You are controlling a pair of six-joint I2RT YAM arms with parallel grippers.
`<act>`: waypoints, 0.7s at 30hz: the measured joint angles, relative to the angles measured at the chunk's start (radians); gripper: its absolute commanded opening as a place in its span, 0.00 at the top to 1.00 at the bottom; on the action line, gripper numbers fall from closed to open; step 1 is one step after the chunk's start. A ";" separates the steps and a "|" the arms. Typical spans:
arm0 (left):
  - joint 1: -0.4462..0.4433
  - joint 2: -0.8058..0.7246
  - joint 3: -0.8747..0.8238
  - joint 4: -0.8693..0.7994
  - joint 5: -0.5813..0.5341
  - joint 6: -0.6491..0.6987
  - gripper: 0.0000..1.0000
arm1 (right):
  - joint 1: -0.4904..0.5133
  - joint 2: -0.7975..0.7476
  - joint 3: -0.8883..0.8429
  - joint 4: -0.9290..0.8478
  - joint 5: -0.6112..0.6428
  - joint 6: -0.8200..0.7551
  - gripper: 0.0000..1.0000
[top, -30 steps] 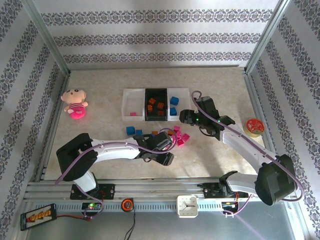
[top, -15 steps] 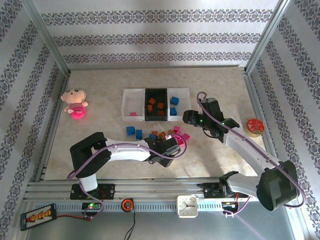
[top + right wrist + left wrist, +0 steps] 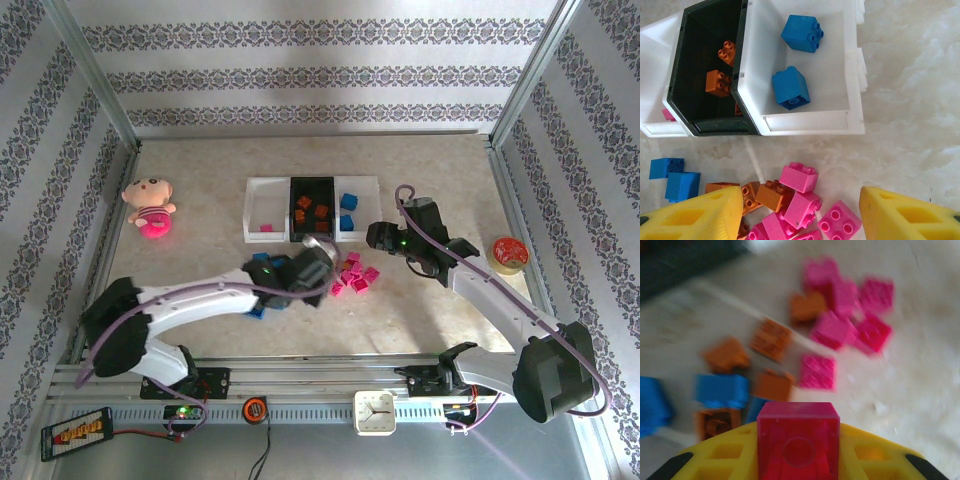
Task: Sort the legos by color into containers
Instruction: Pick up the lego from the middle-left of the table, then place the lego in the container.
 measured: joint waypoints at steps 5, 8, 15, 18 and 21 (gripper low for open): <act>0.290 -0.055 0.020 0.023 0.012 0.007 0.68 | 0.000 -0.006 -0.019 0.003 -0.004 0.012 0.37; 0.392 0.018 0.071 0.029 0.036 0.013 0.68 | 0.000 -0.021 -0.037 0.004 -0.004 0.019 0.37; 0.531 0.292 0.280 0.048 0.097 0.034 0.68 | 0.000 -0.069 -0.088 -0.002 -0.004 0.023 0.37; 0.567 0.400 0.381 0.040 0.112 0.034 0.67 | 0.001 -0.084 -0.113 -0.008 -0.007 0.022 0.36; 0.581 0.487 0.467 0.030 0.119 0.034 0.61 | 0.003 -0.093 -0.148 -0.016 -0.007 0.023 0.36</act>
